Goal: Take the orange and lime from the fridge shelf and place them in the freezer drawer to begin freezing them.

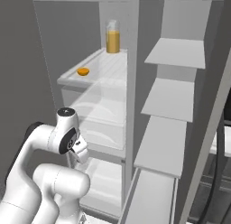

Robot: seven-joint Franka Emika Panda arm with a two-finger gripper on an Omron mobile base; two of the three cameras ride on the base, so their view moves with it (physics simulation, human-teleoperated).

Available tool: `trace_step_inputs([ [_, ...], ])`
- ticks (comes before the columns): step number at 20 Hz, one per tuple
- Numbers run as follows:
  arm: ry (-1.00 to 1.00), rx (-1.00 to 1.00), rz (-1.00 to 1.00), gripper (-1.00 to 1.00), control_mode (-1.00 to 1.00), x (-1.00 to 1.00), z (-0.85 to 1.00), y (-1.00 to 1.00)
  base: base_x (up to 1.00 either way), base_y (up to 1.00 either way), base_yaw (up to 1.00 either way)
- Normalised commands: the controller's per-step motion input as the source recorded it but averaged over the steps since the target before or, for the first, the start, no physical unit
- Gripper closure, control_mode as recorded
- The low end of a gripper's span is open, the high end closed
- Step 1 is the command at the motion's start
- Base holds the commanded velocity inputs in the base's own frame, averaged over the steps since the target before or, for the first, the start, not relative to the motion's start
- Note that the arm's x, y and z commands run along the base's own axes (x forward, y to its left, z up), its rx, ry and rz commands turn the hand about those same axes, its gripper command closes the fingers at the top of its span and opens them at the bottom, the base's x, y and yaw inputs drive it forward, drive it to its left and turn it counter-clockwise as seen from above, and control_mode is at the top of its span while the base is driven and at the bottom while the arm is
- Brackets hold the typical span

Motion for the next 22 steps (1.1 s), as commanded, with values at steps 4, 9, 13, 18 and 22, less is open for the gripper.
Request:
trace_step_inputs([
  [4, 0.0, 0.0, 0.0, -1.0, 1.0, 0.0, 0.0, 0.0, 0.29, 0.0, 0.11],
  [9, -0.05, 0.0, 0.06, -1.0, -1.0, 0.0, 0.22, 0.0, 0.03, 0.0, 0.07],
  [13, -0.35, -0.12, 0.25, -1.0, -1.0, 0.0, 1.0, 0.0, 0.0, 0.0, 0.0],
  [18, -0.37, -0.18, 0.27, -1.0, -1.0, 0.0, 1.0, 0.0, 0.0, 0.0, 0.0],
  [22, -0.26, -0.14, 0.26, -1.0, -1.0, 0.03, 1.0, 0.0, 0.0, 0.0, 0.0],
])
